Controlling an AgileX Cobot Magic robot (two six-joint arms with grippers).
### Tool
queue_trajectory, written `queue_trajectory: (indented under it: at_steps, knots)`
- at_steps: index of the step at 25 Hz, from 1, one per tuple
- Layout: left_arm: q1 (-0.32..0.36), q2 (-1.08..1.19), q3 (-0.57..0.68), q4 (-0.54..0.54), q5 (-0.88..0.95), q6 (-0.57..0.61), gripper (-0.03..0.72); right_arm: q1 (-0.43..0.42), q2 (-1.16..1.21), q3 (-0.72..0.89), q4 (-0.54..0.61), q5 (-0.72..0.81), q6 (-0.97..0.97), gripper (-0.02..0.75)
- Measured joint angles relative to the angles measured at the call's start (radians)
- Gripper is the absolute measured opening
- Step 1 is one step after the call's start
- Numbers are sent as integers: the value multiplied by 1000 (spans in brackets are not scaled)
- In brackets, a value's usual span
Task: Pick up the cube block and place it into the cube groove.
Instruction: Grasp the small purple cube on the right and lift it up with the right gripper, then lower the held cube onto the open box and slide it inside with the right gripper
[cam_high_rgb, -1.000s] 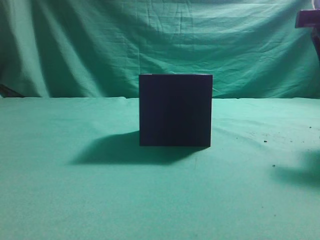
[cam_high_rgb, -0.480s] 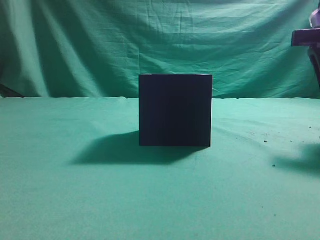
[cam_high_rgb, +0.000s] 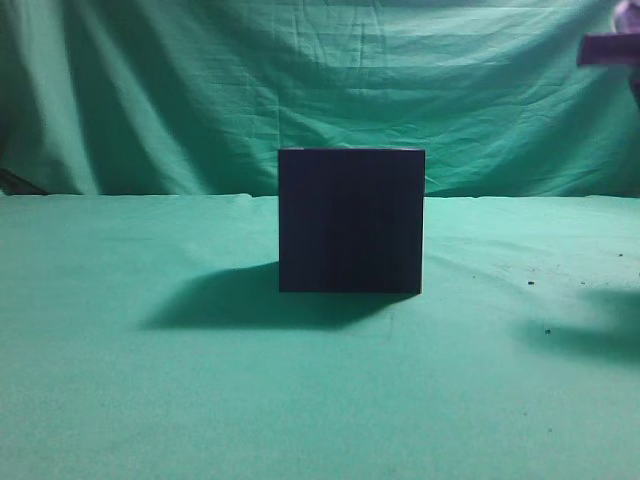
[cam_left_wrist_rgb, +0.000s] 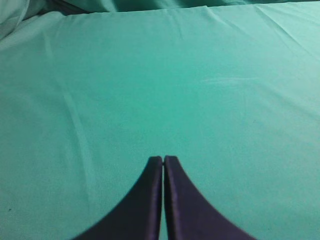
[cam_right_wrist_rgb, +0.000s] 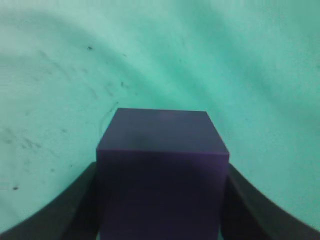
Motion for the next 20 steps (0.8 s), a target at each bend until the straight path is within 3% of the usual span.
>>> queue_trajectory:
  at_steps: [9, 20]
  knots:
    - [0, 0, 0, 0, 0, 0, 0, 49, -18, -370, 14, 160, -282, 424]
    - [0, 0, 0, 0, 0, 0, 0, 426, 25, -519, -20, 181, -451, 424]
